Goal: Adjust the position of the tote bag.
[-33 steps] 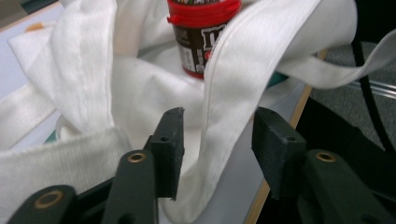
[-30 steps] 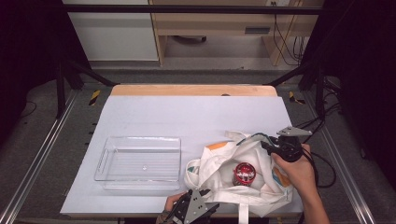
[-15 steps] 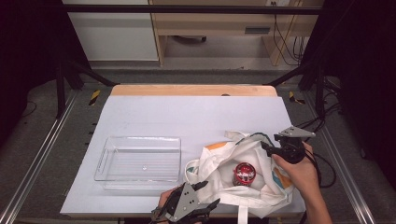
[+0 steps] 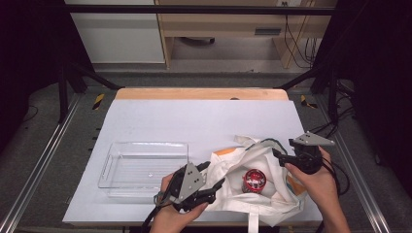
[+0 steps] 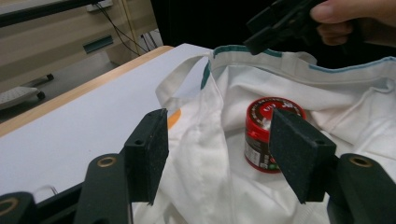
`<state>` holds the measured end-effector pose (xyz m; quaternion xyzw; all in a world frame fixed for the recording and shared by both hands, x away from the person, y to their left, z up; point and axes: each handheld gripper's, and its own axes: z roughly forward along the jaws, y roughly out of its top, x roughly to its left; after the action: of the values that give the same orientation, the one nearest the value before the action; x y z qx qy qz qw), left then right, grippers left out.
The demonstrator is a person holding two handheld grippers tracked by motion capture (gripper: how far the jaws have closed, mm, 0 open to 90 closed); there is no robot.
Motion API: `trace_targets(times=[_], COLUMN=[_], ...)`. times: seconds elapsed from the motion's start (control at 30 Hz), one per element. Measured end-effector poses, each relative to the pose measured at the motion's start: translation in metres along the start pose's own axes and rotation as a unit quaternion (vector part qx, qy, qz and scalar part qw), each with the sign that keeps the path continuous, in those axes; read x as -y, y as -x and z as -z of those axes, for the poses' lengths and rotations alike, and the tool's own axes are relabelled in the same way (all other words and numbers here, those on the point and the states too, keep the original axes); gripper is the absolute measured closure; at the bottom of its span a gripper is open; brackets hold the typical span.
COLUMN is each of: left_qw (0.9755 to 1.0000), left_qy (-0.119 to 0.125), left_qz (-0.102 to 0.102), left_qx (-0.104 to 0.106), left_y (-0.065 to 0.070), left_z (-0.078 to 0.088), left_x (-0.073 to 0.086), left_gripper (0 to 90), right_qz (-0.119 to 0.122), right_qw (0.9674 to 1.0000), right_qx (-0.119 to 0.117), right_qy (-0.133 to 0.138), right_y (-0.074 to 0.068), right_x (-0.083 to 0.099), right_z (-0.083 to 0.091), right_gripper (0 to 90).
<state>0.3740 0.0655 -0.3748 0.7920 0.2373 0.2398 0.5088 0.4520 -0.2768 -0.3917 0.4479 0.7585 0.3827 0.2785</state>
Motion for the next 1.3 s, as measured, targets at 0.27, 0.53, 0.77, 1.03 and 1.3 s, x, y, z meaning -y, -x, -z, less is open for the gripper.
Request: trace_targets(times=[0.27,0.53,0.77,1.03,1.3], left_qw=[0.9993,0.9946,0.9899,0.9813,0.9786], left_qy=[-0.025,-0.084,-0.123,-0.166,-0.187], left_qz=[-0.028,-0.054,-0.059,-0.082,-0.076], left_qx=[0.002,0.027,0.036,0.051,0.042], left_y=[-0.008,-0.012,-0.013,-0.013,-0.025], left_z=[-0.026,-0.066,-0.098,-0.11,-0.105], left_x=[-0.022,-0.023,-0.017,-0.016,-0.016], left_gripper=[31.5,25.3,23.4,47.9,73.9], right_qz=[0.013,0.014,0.015,0.012,0.016], right_qw=[0.9998,0.9998,0.9994,0.9983,0.9976], right_qx=[0.008,0.01,0.008,0.009,0.021], right_qy=[0.012,0.009,-0.032,-0.055,-0.065], right_y=[-0.013,-0.026,-0.04,-0.049,-0.044], right_x=[-0.009,0.002,0.024,0.044,0.054], right_z=[0.039,0.07,0.068,0.062,0.07], right_gripper=[34.8,41.4,41.5,43.5,69.1])
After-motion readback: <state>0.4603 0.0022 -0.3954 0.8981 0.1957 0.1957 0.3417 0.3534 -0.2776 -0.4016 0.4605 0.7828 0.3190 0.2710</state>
